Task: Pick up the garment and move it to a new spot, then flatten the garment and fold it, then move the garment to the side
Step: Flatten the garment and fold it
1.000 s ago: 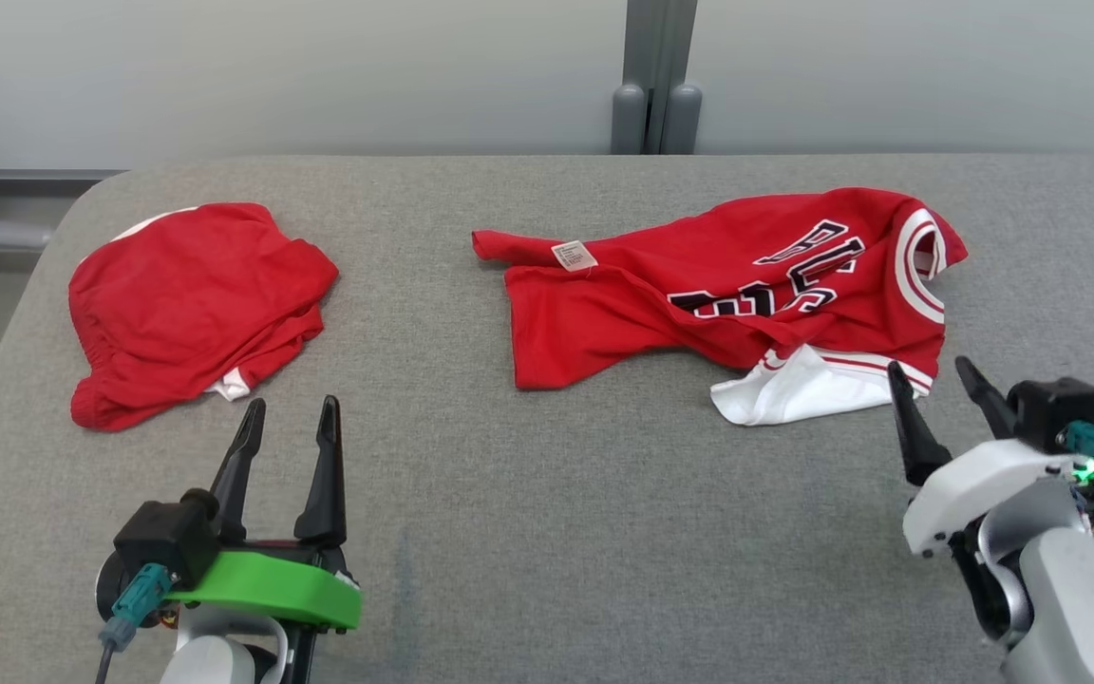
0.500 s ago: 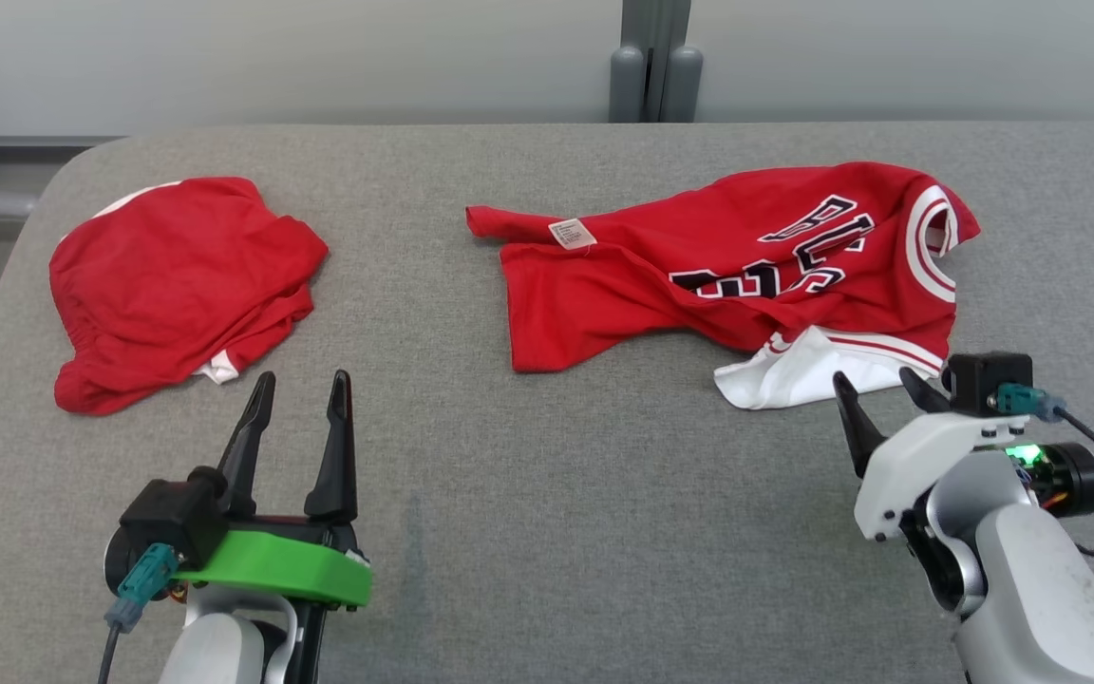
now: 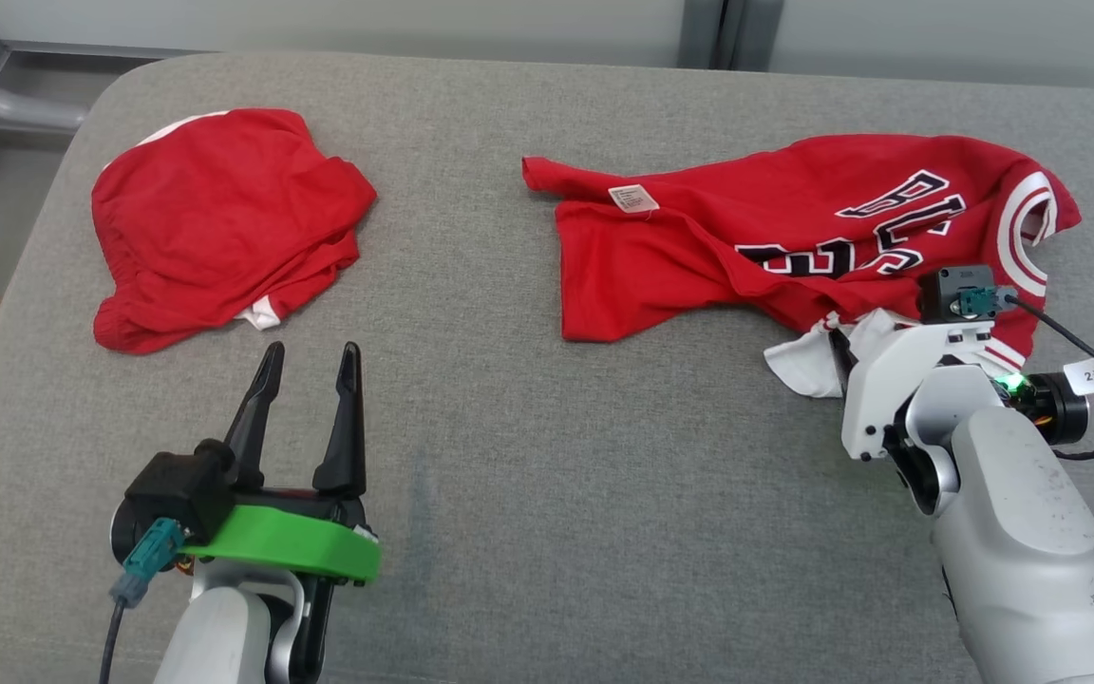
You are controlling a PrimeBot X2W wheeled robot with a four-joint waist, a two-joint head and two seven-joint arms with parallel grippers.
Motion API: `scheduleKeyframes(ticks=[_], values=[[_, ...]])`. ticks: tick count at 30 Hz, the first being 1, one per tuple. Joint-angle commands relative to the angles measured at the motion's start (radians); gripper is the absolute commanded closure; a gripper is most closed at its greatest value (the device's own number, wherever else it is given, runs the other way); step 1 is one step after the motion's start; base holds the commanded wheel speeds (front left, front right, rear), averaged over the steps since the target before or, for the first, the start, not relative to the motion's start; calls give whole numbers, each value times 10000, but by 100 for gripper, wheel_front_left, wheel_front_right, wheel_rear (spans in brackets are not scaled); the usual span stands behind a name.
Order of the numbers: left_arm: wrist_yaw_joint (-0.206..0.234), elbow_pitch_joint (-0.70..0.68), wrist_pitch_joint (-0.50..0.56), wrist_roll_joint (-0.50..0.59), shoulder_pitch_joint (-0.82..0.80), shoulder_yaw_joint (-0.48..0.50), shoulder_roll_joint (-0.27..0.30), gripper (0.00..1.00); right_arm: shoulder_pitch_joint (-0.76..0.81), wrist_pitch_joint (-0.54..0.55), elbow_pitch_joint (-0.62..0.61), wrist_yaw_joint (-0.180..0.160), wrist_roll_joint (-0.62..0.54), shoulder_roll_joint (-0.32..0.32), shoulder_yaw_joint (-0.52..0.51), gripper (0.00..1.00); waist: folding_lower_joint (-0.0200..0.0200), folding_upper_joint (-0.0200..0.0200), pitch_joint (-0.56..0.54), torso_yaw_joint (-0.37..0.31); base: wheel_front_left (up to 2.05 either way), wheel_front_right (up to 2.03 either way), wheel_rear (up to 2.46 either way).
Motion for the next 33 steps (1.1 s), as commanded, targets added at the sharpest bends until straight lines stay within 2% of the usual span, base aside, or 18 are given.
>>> scheduleKeyframes(ticks=[1,3,4,5,6,15,23,28,33], values=[[-43,9,-4,-15,-181,12,3,0,-186,-10,235,-10,-180,-29,-96,0,0,0,197,207,0,0,0],[-41,2,-4,-18,-168,9,1,0,-306,96,606,-10,-451,-93,-267,0,0,0,234,265,0,0,0],[-41,-3,-4,-15,-163,18,-1,0,-369,114,743,-12,-597,-106,-338,25,0,0,247,283,0,0,0],[-41,-11,-4,-14,-158,33,-3,0,-414,53,793,-12,-735,-92,-434,72,0,0,254,290,0,0,0],[-41,-12,-4,-8,-147,56,-6,0,-409,-17,844,-12,-889,-66,-519,100,0,0,258,292,0,0,0],[-41,52,-4,64,61,164,0,0,116,-1104,455,-12,-1195,154,-855,100,0,0,-76,-4,0,0,0],[-42,61,-4,73,352,208,64,0,1776,-2192,-1614,-12,-893,238,-1540,100,0,0,-594,-569,0,0,0],[-42,41,-4,68,456,231,112,0,3002,-2562,-3148,-10,-649,278,-2355,100,0,0,-826,-914,0,0,0],[-42,57,-4,29,488,213,168,0,3691,-2768,-3479,-10,98,284,-3121,100,0,0,-927,-1155,0,0,0]])
